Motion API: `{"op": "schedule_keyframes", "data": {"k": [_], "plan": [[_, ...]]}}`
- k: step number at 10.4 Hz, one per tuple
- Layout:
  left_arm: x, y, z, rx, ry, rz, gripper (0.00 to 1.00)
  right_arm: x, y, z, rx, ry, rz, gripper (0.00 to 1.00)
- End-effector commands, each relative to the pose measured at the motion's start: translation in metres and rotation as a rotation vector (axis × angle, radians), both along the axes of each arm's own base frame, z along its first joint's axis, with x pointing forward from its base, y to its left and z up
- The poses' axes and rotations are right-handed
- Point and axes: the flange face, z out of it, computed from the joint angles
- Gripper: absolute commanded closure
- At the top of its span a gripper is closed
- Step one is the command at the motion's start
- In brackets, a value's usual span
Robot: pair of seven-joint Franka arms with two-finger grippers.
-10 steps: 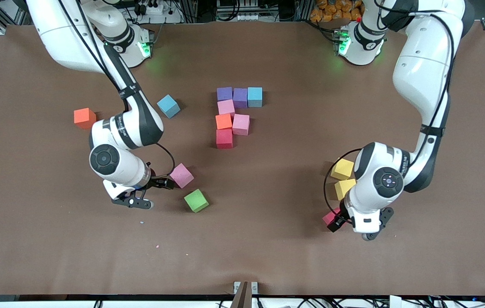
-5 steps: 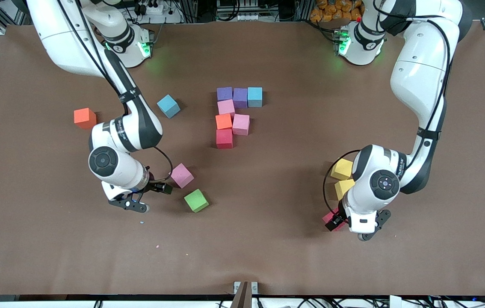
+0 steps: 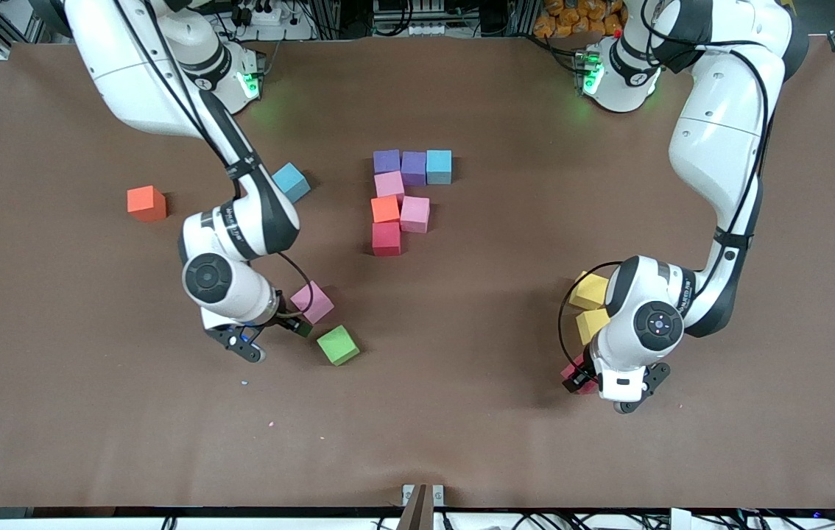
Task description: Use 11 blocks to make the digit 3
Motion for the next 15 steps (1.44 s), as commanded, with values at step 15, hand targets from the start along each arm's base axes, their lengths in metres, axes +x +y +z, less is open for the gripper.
{"op": "schedule_keyframes", "data": {"k": [15], "plan": [[-0.274, -0.226, 0.028, 0.023, 0.163, 0.842, 1.00, -0.036, 0.032, -0.021, -0.004, 0.083, -0.179, 0.39]]}}
